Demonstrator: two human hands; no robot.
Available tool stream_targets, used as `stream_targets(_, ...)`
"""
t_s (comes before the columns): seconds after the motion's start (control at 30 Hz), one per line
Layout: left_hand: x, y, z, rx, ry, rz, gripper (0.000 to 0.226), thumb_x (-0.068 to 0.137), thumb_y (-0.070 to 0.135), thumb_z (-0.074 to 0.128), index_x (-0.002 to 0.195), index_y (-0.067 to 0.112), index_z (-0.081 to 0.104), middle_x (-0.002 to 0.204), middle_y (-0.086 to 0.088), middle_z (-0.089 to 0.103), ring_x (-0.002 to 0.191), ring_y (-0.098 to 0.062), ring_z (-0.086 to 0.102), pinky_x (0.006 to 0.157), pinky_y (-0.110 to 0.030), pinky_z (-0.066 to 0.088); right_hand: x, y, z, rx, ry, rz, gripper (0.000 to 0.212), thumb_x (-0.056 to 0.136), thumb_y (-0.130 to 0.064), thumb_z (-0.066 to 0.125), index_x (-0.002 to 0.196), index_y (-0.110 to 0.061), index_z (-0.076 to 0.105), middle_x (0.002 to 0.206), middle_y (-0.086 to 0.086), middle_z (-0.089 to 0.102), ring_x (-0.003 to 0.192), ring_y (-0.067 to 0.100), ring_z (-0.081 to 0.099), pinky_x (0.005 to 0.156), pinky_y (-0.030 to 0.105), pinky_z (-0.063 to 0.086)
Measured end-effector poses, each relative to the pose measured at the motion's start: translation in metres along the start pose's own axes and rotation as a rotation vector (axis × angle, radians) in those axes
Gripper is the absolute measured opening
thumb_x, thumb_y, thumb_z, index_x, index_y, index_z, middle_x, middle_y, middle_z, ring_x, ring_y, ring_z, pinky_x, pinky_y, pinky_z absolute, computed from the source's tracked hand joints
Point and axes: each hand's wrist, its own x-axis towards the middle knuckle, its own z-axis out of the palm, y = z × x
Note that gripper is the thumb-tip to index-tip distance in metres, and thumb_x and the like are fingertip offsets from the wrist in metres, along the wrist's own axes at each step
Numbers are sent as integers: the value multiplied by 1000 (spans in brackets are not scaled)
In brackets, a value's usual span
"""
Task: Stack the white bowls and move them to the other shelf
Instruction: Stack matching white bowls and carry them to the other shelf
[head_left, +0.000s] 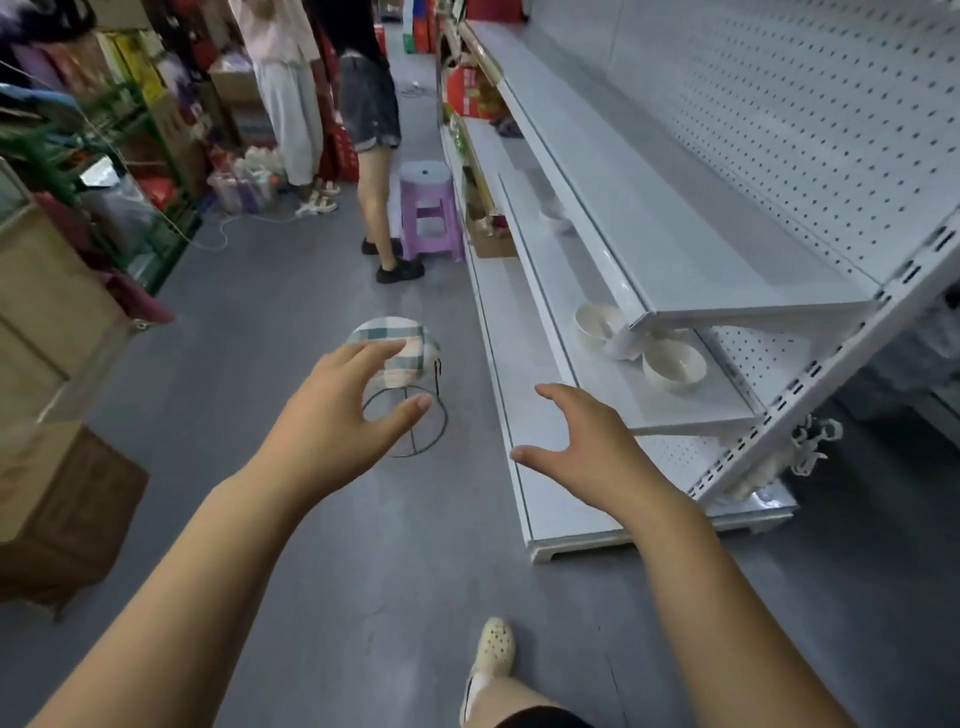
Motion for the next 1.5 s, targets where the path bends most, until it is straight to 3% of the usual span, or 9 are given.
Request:
stream_targets(0.3,151,-61,1,39,24,-80,65,91,55,66,148,31,47,145,8,52,136,-16,45,106,-36,42,184,-15,-10,-50,-88,-38,80,90,-41,76,157,-25,35,162,-8,35,147,13,35,107,19,26)
stream_targets(0.47,224,-106,0,46,-5,-95,66,91,58,64,149,32,46,146,10,51,136,-15,44,108,-36,40,270,-28,-5,-47,-84,-31,79,90,-42,76,156,-24,35,161,-8,36,147,13,36,111,22,28)
stream_targets(0.6,300,-145,0,49,-52,-37,66,92,58,63,150,32,45,148,10,49,138,-14,43,108,-30,36,341,-36,5,-47,-44,15,79,92,-44,73,157,-24,34,162,-7,35,148,12,35,112,22,27)
stream_targets(0.8,426,-193,-19,102,-169,89,67,93,57,63,151,30,44,151,8,48,139,-15,42,112,-34,35,427,-55,18,20,55,146,75,93,-42,73,156,-23,36,160,-6,39,146,13,38,105,18,25)
stream_targets(1.03,550,-210,1,99,-314,300,63,94,53,63,150,30,46,152,9,47,141,-14,41,112,-28,32,483,-43,24,84,190,359,76,93,-43,72,156,-23,35,162,-7,36,147,13,36,111,21,27)
stream_targets(1.2,613,-189,52,55,-398,430,65,94,57,61,151,30,45,151,7,49,140,-17,43,115,-36,38,503,-12,13,75,244,475,76,92,-43,73,155,-21,36,161,-4,37,147,17,38,115,28,30)
stream_targets(1.5,674,-166,138,56,-524,530,63,96,56,60,151,27,46,151,4,50,140,-18,43,114,-35,37,542,44,4,34,155,602,76,95,-44,69,157,-19,33,164,-1,33,148,20,35,118,32,32)
